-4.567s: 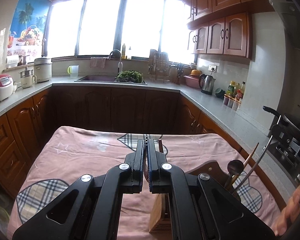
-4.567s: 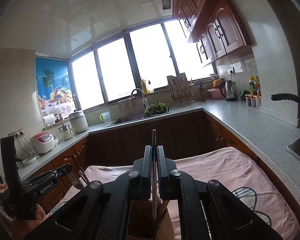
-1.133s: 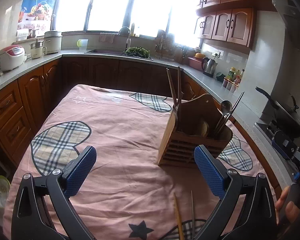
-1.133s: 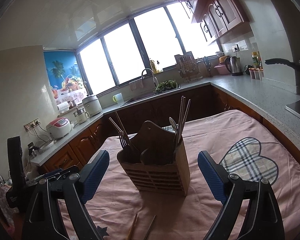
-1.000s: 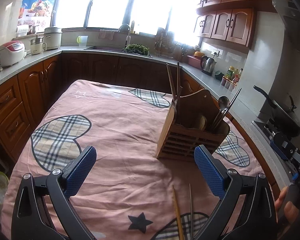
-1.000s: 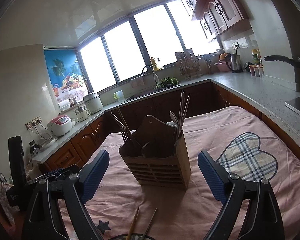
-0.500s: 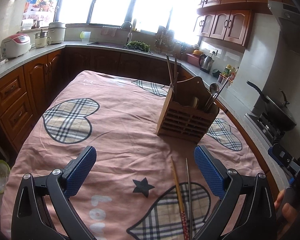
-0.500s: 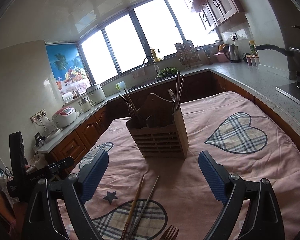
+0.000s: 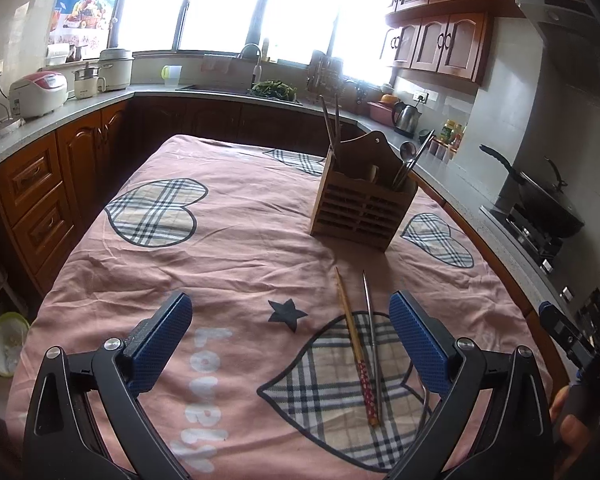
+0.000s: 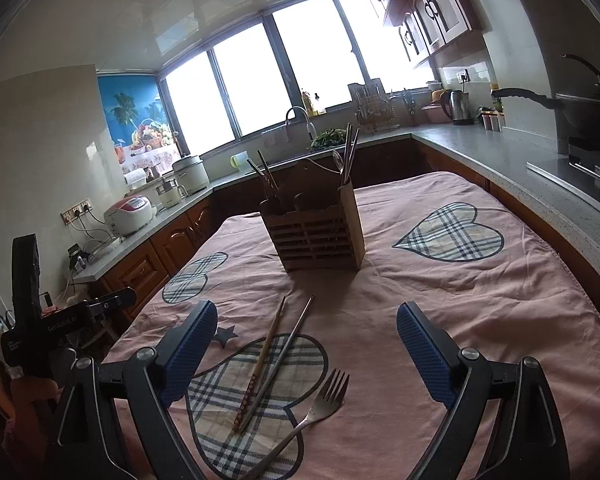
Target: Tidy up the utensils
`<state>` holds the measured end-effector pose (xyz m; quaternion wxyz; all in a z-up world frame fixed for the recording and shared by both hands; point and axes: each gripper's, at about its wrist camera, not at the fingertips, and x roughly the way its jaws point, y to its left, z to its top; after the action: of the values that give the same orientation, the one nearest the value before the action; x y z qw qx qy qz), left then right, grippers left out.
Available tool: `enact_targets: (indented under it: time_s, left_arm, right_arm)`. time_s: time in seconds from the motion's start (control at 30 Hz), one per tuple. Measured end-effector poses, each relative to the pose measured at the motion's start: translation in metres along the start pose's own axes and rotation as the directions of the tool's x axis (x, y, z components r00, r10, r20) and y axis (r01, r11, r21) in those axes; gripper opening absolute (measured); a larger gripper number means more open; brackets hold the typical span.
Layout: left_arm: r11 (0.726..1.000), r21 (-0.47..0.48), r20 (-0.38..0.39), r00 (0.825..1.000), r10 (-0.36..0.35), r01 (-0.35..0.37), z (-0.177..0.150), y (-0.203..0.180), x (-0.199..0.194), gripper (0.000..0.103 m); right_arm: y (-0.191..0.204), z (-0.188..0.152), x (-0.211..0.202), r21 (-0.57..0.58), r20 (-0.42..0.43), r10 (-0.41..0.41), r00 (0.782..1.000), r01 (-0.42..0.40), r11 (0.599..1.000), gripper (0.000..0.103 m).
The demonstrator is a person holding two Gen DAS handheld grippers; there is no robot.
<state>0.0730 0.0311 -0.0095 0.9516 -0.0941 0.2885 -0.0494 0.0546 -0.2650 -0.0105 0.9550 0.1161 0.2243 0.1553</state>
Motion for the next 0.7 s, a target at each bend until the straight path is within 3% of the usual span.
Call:
enact_targets:
  time_s: [0.17, 0.27, 0.47, 0.53, 0.7]
  left_arm:
    - [0.999, 0.037, 0.057, 0.998, 0.033, -0.035, -0.015, -0.01, -0.024, 0.103]
    - [0.995, 0.075, 0.129, 0.99, 0.063, -0.073, -0.021, -0.017, -0.039, 0.103]
    - [0.985, 0.103, 0.227, 0.968, 0.109, -0.135, -0.028, -0.028, -0.053, 0.103]
    - [0.986, 0.096, 0.228, 0.967, 0.11, -0.134, -0.033, -0.029, -0.052, 0.103]
    - [0.982, 0.108, 0.225, 0.966, 0.13, -0.157, -0.045, -0.035, -0.047, 0.103]
  right_arm:
    - [0.01, -0.011, -0.017, -0.055, 0.032, -0.029, 0.999, 0.031, 0.998, 0.093]
    - [0.016, -0.01, -0.029, -0.089, 0.085, -0.045, 0.995, 0.053, 0.995, 0.093]
    - [0.03, -0.014, -0.054, -0.154, 0.288, -0.091, 0.953, 0.14, 0.978, 0.103]
    - [0.031, -0.019, -0.052, -0.167, 0.294, -0.095, 0.951, 0.149, 0.975, 0.103]
    - [0.03, -0.034, -0.039, -0.172, 0.232, -0.093, 0.968, 0.136, 0.976, 0.103]
